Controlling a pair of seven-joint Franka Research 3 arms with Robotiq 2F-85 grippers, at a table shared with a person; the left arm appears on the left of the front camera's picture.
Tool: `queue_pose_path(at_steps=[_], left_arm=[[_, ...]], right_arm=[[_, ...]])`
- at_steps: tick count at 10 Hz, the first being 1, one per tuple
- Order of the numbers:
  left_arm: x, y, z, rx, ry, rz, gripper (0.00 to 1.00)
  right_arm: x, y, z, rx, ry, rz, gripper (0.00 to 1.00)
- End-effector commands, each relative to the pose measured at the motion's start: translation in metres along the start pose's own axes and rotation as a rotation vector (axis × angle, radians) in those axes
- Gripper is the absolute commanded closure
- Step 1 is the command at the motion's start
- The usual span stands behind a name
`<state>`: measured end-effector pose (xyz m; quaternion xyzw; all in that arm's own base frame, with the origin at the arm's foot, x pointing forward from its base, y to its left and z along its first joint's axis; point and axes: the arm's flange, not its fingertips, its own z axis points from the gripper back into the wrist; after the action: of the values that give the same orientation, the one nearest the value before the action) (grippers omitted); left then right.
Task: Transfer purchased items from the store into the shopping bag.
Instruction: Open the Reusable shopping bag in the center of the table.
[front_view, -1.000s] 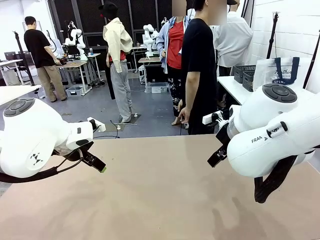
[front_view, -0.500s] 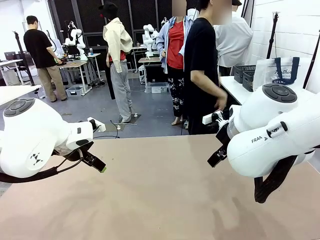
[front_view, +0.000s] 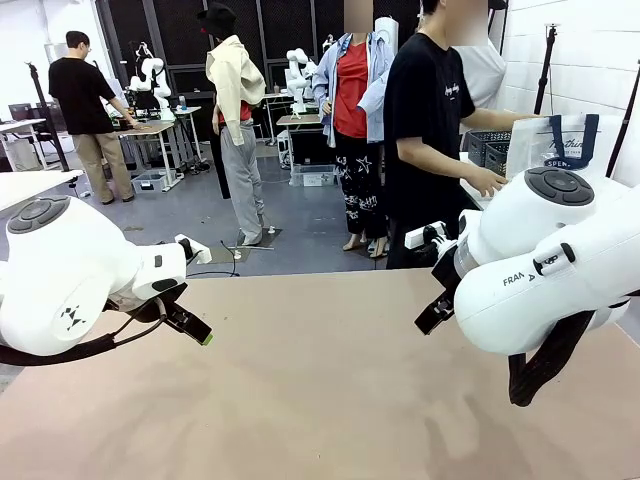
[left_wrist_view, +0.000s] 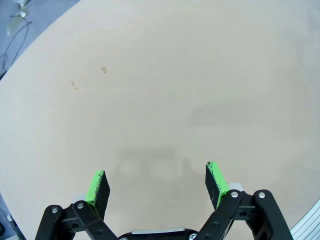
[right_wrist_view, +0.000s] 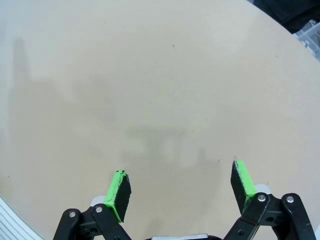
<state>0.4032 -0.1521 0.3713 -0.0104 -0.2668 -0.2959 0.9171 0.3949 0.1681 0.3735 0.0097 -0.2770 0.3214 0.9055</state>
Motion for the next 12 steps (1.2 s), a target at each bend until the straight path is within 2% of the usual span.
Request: queue_pose_path(at_steps=[1, 12], left_arm=[[-0.0003, 0.001, 0.0, 0.001, 0.0, 0.002, 0.0], [-0.0003, 0.001, 0.0, 0.001, 0.0, 0.002, 0.0]], right_arm=[[0.0, -0.0001, 0.0, 0.0, 0.0, 0.0, 0.0], [0.0, -0.0001, 0.0, 0.0, 0.0, 0.0, 0.0]])
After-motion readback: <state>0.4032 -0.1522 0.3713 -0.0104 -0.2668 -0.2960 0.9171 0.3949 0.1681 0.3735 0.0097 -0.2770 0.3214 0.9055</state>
